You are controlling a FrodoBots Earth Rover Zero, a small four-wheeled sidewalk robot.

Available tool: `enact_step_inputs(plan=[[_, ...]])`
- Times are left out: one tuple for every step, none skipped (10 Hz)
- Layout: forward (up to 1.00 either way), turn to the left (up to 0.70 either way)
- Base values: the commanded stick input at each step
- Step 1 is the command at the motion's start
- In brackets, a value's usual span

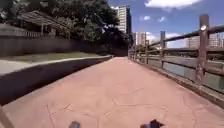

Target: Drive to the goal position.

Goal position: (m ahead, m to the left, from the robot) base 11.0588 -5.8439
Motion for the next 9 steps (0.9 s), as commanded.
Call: enact_step_inputs(plan=[[1.0, 0.0], [1.0, 0.0], [1.0, 0.0], [1.0, 0.0], [1.0, 0.0], [1.0, 0.0], [1.0, 0.0], [1.0, 0.0], [1.0, 0.0]])
